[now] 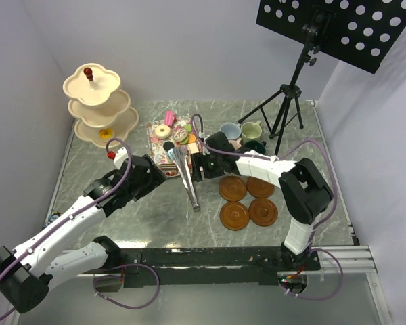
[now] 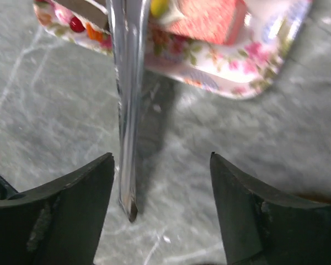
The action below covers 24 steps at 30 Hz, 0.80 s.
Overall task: Serve the afternoon tea
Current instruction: Place the clamp on the tray, then pick up the clamp from the tray.
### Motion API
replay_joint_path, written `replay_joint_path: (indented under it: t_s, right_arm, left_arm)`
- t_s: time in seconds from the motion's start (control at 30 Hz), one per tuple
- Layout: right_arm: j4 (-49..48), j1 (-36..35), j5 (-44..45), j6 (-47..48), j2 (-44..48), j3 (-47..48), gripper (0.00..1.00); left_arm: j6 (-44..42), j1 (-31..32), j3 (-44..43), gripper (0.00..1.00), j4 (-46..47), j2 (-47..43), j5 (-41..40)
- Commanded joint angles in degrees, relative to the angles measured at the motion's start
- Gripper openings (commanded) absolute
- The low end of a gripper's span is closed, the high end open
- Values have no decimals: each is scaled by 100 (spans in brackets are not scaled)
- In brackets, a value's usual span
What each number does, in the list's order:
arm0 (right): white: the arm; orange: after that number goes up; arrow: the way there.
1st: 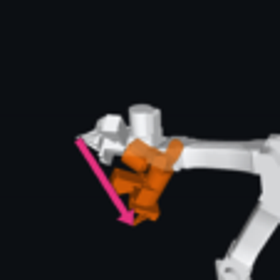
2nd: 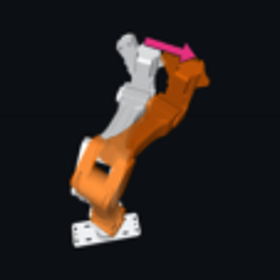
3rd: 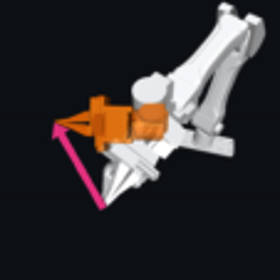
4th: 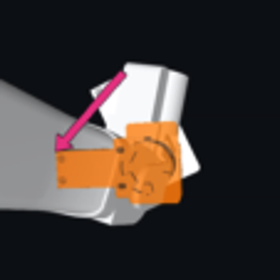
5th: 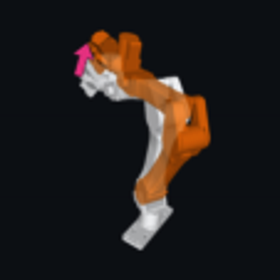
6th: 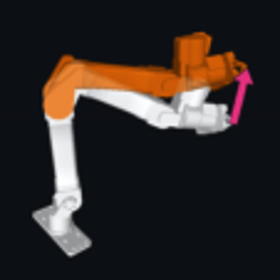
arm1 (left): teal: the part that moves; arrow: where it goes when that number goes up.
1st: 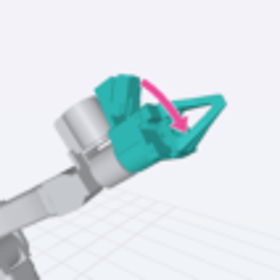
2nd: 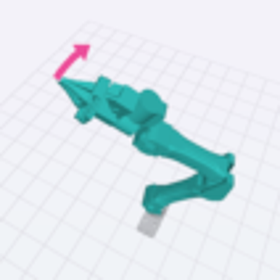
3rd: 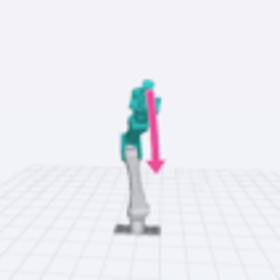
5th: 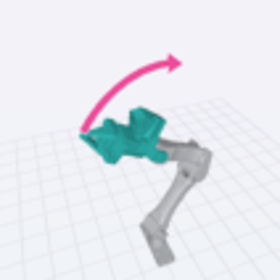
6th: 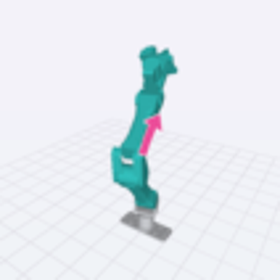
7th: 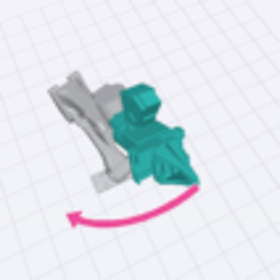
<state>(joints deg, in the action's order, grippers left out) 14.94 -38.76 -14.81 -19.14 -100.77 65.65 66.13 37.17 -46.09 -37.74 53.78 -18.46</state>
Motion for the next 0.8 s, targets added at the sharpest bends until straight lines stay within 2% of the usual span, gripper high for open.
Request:
replay_joint_path:
  t_s: [0.0,0.1,0.27,0.47,0.6,0.77]
  right_arm:
    - [-816,18,-891,-55,-311,255,74]
    - [-1028,9,-998,-257,-495,255,73]
    - [-1028,9,-928,-494,-943,633,65]
    - [-923,9,-910,-653,-1059,818,43]
    - [-782,18,-813,-758,-831,722,23]
    - [-712,18,-778,-925,-427,625,8]
  left_arm:
    - [-301,-78,-41,85,-23,-61,9]
    - [-574,-113,-181,85,-172,62,123]
    - [-847,-157,-305,84,-313,63,193]
    - [-1040,-219,-366,81,-392,-104,352]
    - [-1172,-245,-498,81,-542,-201,299]
    - [-1435,-298,-752,82,-489,-201,343]
